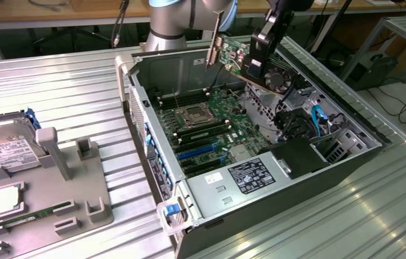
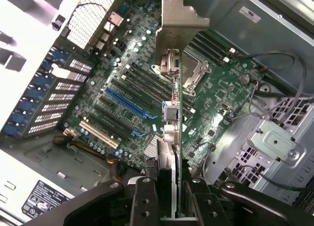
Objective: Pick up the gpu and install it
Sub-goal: 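Insert the gpu into the slot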
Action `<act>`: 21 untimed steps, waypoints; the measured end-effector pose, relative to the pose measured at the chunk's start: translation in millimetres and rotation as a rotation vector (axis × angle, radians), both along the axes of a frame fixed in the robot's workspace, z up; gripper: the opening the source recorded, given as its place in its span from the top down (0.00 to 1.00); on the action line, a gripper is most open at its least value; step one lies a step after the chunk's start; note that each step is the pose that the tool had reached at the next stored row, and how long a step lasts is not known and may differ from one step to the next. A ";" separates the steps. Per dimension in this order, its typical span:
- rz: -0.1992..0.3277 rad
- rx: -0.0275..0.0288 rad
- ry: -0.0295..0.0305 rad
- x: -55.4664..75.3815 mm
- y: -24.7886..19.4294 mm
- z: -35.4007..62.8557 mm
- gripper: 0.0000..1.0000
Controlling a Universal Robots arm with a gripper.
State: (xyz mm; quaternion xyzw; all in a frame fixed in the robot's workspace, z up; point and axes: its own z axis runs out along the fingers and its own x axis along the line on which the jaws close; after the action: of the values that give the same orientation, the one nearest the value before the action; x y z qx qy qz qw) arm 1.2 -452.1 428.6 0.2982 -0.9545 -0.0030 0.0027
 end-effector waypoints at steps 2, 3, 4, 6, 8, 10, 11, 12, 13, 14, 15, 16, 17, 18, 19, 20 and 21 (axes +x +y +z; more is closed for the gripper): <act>0.027 0.0000 0.0000 0.0 0.0 0.0 0.73; 0.041 0.0000 0.0000 0.0 0.0 0.0 0.73; 0.055 0.0000 0.0000 0.0 0.0 0.0 0.73; 0.081 0.0000 -0.0001 0.0 0.0 0.0 0.73; 0.108 0.0000 0.0000 0.0 0.0 0.0 0.73; 0.133 0.0000 0.0000 0.0 0.0 0.0 0.73; 0.145 0.0000 0.0000 0.0 0.0 0.0 0.73; 0.160 0.0000 0.0000 0.0 0.0 0.0 0.73; 0.174 0.0000 -0.0001 0.0 0.0 0.0 0.73; 0.189 0.0000 -0.0001 0.0 0.0 0.0 0.73; 0.200 0.0000 0.0000 0.0 0.0 0.0 0.73; 0.220 0.0000 0.0000 0.0 0.0 0.0 0.73; 0.235 0.0000 0.0000 0.0 0.0 0.0 0.73; 0.259 0.0000 0.0000 0.0 0.0 0.0 0.73; 0.273 -0.0001 0.0000 0.0 0.0 0.0 0.73; 0.288 -0.0001 0.0000 0.0 0.0 0.0 0.73; 0.314 0.0000 0.0000 0.0 0.0 0.0 0.73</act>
State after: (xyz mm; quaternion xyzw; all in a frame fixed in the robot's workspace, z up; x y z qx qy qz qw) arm 1.2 -452.1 428.6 0.4436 -0.8962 -0.0025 0.0032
